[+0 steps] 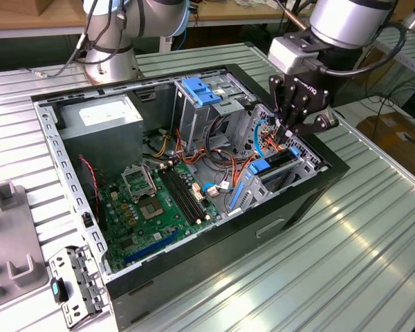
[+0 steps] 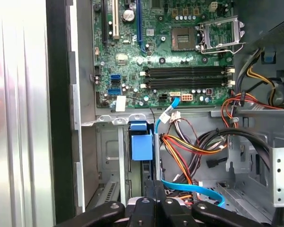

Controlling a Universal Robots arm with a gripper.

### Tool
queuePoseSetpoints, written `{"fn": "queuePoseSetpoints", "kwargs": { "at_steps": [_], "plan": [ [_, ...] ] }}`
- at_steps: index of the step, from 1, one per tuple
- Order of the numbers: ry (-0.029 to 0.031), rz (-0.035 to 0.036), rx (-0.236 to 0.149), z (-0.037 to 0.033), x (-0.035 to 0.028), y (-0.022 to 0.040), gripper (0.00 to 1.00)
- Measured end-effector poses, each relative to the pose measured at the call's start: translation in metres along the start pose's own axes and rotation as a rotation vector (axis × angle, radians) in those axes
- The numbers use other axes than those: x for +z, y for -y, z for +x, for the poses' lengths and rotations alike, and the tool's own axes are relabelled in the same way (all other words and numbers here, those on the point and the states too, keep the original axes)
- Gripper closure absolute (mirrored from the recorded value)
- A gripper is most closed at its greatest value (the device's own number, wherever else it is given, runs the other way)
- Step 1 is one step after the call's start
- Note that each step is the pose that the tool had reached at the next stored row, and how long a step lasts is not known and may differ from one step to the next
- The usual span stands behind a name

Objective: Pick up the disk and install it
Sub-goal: 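Insert the second disk wire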

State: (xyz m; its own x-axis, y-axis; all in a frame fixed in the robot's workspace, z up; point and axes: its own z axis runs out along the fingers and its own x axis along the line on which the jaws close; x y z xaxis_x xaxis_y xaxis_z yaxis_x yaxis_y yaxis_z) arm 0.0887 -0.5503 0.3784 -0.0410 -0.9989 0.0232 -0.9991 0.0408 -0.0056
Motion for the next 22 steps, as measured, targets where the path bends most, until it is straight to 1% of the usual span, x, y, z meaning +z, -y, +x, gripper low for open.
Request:
{"fn": "queuePoseSetpoints", "kwargs": {
  "at_steps": [1,2,3,4,5,7,9,10,11,12,14,18,21,22],
  "plan": [
    [-0.0007,0.0001,0.000,0.0000,-0.0035,0.0000,0.89],
    [-0.0018,0.0001,0.000,0.0000,-0.0051,0.0000,0.89],
    [-0.0043,0.0002,0.000,-0.0002,-0.0084,0.0001,0.89],
    [-0.0130,0.0006,0.000,-0.0010,-0.0123,0.0001,0.89],
    [-0.0197,0.0008,0.000,-0.0016,-0.0134,0.0002,0.89],
    [-0.0525,0.0021,0.000,-0.0062,-0.0168,0.0009,0.89],
    [-0.0682,0.0025,0.000,-0.0096,-0.0174,0.0012,0.89],
    [-0.0769,0.0024,0.000,-0.0122,-0.0176,0.0013,0.89],
    [-0.0795,0.0024,0.000,-0.0140,-0.0177,0.0014,0.89],
    [-0.0799,0.0021,-0.001,-0.0161,-0.0176,0.0017,0.89],
    [-0.0800,0.0005,-0.001,-0.0217,-0.0178,0.0024,0.89],
    [-0.0802,-0.0019,-0.001,-0.0307,-0.0180,0.0027,0.89],
    [-0.0812,-0.0037,-0.001,-0.0417,-0.0183,0.0024,0.89],
    [-0.0823,-0.0050,-0.001,-0.0477,-0.0183,0.0023,0.89]
  ]
}}
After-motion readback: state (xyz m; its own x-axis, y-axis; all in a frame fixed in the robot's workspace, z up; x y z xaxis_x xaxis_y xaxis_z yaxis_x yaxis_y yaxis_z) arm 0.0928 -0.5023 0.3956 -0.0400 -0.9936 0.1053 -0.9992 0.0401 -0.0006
